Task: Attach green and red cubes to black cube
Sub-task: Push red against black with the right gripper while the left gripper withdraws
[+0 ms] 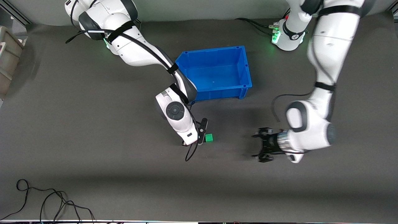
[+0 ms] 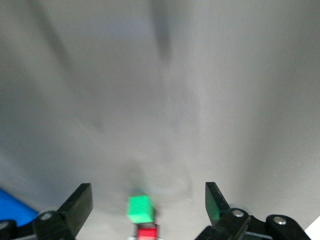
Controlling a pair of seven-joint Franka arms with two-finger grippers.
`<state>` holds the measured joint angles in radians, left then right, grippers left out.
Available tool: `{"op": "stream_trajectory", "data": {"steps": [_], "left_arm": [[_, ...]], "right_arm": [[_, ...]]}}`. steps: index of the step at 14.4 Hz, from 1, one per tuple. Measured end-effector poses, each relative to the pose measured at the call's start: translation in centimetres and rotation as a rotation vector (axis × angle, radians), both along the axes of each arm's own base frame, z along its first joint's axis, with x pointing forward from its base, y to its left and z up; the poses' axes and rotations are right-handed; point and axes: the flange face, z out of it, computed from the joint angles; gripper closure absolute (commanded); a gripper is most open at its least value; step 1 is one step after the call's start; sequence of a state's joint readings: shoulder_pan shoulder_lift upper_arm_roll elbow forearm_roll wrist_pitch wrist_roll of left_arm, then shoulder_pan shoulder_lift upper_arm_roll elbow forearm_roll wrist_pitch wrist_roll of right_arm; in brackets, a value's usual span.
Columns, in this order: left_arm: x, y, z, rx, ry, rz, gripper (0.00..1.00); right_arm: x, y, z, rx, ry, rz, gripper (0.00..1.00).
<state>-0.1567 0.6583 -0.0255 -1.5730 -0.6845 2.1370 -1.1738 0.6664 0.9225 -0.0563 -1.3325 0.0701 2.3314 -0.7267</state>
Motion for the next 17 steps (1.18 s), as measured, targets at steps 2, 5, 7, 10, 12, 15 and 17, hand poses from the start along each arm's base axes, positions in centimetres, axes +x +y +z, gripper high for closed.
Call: {"op": "stream_trajectory", "data": {"steps": [2,5,7,10,12,15,17], "left_arm": [[-0.1,4.6,1.9,0.020,0.001,-0.086,0.00],[-0.7,9.9,6.0,0.060,-0.022,-0.218,0.00],[-1.4,12.4,9.3,0.094,-0.043,-0.293,0.00],[-2.6,15.4,13.8,0.115,-0.076,-0.395,0.00],[-3.3,17.8,16.7,0.115,-0.088,-0.470,0.00],[-3.8,20.1,20.4,0.148,-0.102,-0.590,0.00],[-4.1,20.2,22.2,0.167,-0.143,-0.710,0.00]], "right_arm": [[0.1,-0.1,0.0,-0.003,-0.002,0.008,1.00],[0.1,-0.1,0.0,-0.003,-0.003,0.015,1.00],[0.1,0.0,-0.1,-0.004,-0.003,0.017,1.00],[0.3,0.2,-0.4,-0.002,-0.006,0.019,1.00],[0.5,0.8,-0.5,0.004,-0.015,0.024,1.00],[0.6,1.4,-0.7,0.009,-0.022,0.030,0.83],[0.6,1.4,-0.7,0.009,-0.023,0.030,0.55]]}}
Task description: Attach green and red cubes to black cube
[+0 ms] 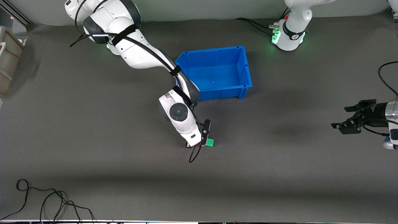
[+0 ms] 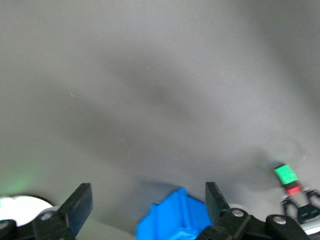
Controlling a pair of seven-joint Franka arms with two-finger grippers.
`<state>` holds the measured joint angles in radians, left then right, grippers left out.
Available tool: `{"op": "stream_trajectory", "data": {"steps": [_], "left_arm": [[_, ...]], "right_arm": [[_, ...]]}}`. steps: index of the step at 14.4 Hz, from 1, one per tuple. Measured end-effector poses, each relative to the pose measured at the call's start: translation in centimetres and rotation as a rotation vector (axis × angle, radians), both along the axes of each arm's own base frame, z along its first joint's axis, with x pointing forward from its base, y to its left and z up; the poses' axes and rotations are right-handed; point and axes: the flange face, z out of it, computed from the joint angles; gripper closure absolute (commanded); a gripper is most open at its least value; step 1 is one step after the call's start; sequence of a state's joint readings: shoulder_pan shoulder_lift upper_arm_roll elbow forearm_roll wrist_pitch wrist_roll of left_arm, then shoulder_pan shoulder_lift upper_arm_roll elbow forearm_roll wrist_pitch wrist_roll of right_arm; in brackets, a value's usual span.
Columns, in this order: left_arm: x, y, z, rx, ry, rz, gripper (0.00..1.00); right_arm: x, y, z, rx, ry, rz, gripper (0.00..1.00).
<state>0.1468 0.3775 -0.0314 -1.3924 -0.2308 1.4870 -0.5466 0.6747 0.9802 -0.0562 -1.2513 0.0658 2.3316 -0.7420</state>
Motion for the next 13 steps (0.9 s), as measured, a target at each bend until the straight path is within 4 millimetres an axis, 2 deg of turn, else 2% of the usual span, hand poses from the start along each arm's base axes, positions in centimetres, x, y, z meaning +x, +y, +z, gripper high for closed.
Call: {"op": "stream_trajectory", "data": {"steps": [2,5,8,9,11,13], "left_arm": [[-0.4,0.1,1.9,0.009,-0.054,-0.149,0.00],[-1.3,-0.5,5.0,0.069,-0.124,-0.379,0.00],[-2.1,-3.0,8.2,0.121,-0.181,-0.558,0.00],[-2.4,-3.6,9.2,0.125,-0.207,-0.598,0.00],[-2.8,-4.3,10.9,0.130,-0.256,-0.645,0.00],[-3.1,-5.2,11.8,0.135,-0.287,-0.670,0.00]], "right_arm": [[0.0,0.0,0.0,0.000,0.000,0.000,0.00],[0.2,0.1,0.3,0.004,-0.006,0.000,0.00],[0.1,-0.1,1.4,-0.022,0.033,-0.001,0.00],[0.0,-0.5,2.4,-0.041,0.058,-0.005,0.00],[0.5,-2.1,5.7,-0.077,0.106,-0.025,0.00],[1.4,-5.7,9.2,-0.104,0.136,-0.072,0.00]]}}
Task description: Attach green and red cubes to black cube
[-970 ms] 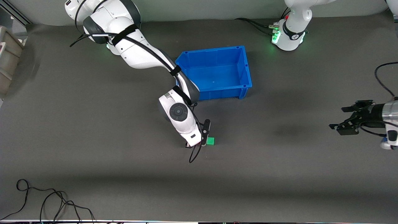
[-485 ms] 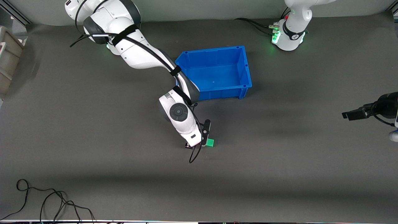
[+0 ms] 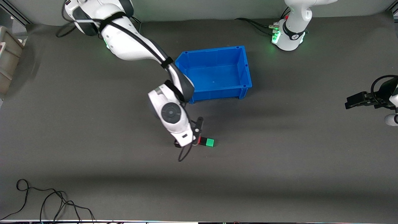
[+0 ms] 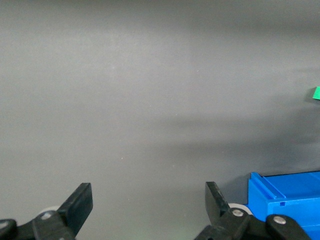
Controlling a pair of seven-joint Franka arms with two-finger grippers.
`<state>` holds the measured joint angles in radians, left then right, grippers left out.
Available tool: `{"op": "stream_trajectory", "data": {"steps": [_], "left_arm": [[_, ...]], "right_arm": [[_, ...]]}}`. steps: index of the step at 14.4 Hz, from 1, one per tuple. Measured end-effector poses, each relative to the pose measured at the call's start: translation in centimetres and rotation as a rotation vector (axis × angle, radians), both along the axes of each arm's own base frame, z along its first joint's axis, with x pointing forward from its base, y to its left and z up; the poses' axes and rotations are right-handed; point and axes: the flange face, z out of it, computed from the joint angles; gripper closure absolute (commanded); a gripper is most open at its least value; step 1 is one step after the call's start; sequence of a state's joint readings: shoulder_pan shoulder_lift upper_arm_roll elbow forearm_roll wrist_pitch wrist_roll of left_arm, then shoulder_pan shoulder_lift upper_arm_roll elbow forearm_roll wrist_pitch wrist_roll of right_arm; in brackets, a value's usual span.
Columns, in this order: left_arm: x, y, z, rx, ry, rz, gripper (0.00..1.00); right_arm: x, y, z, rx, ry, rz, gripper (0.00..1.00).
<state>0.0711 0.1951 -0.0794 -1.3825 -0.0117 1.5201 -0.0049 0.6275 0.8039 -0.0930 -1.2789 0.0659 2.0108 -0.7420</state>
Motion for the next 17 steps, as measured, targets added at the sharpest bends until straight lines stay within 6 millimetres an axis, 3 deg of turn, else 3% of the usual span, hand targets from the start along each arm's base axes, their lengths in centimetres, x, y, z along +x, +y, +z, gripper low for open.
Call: {"op": "stream_trajectory", "data": {"steps": [4,6,8,14,17], "left_arm": [[-1.4,-1.8,0.8,0.003,-0.057,-0.028,0.00],[-2.2,-2.2,1.3,0.005,-0.070,-0.034,0.00],[-2.6,-2.2,1.7,0.006,-0.076,-0.035,0.00],[-2.8,-2.9,2.2,0.006,-0.089,-0.046,0.00],[-3.0,-3.6,2.4,0.009,-0.089,-0.056,0.00]], "right_arm": [[3.3,-13.0,5.5,0.002,0.002,-0.180,0.00],[3.1,-16.8,8.1,0.009,0.036,-0.301,0.00],[2.5,-18.2,10.5,0.000,0.035,-0.456,0.00],[2.7,-20.9,15.3,0.011,-0.040,-0.843,0.00],[1.3,-22.3,18.5,0.031,-0.054,-0.989,0.00]]}}
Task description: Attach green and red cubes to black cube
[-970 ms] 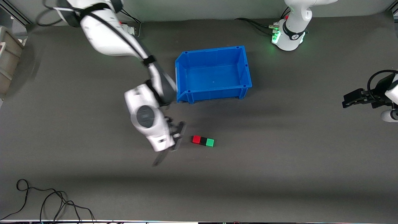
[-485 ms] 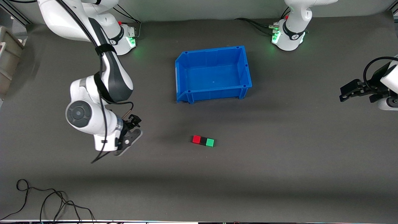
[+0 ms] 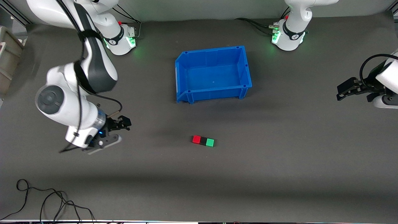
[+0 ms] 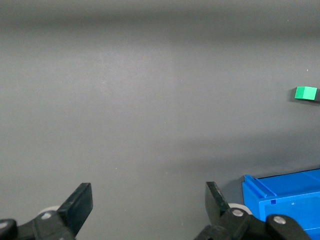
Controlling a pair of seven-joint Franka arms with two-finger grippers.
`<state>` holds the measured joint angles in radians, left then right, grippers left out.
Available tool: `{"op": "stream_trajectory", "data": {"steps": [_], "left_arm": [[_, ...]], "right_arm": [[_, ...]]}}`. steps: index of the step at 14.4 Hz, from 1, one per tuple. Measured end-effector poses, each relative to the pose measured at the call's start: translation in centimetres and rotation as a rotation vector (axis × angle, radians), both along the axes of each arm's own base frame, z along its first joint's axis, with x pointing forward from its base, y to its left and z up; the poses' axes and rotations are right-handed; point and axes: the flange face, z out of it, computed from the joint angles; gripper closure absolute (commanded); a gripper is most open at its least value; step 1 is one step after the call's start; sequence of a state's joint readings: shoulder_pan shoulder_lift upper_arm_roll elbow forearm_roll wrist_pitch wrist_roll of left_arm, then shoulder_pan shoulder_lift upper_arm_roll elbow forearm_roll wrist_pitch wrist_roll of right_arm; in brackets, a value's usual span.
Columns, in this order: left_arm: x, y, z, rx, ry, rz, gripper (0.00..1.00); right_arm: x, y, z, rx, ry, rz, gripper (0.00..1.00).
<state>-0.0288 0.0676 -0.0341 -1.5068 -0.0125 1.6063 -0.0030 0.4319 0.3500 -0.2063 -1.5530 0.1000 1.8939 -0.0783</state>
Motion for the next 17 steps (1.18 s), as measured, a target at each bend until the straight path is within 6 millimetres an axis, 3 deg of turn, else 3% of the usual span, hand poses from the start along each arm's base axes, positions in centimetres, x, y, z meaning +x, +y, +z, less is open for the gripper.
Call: {"op": "stream_trajectory", "data": {"steps": [5,7,10,12,14,17], "left_arm": [[-0.1,0.8,0.0,0.002,0.008,0.014,0.00],[-0.2,0.9,0.0,0.002,0.013,0.015,0.00],[-0.3,0.9,0.1,0.002,0.018,0.015,0.00],[-0.4,0.9,0.1,0.002,0.016,0.015,0.00],[-0.5,0.7,0.3,0.002,0.014,0.012,0.00],[-0.5,0.7,0.4,0.002,0.013,0.011,0.00]], "right_arm": [[-1.5,-1.8,3.1,0.017,-0.013,-0.205,0.00],[-1.4,-6.2,5.6,0.028,-0.036,-0.287,0.00],[-2.7,-16.0,9.7,0.052,-0.059,-0.433,0.00],[-4.6,-19.5,11.9,0.065,-0.049,-0.484,0.00],[-6.3,-20.0,13.6,0.073,-0.035,-0.485,0.00],[-7.4,-18.8,14.9,0.032,-0.041,-0.448,0.00]]}}
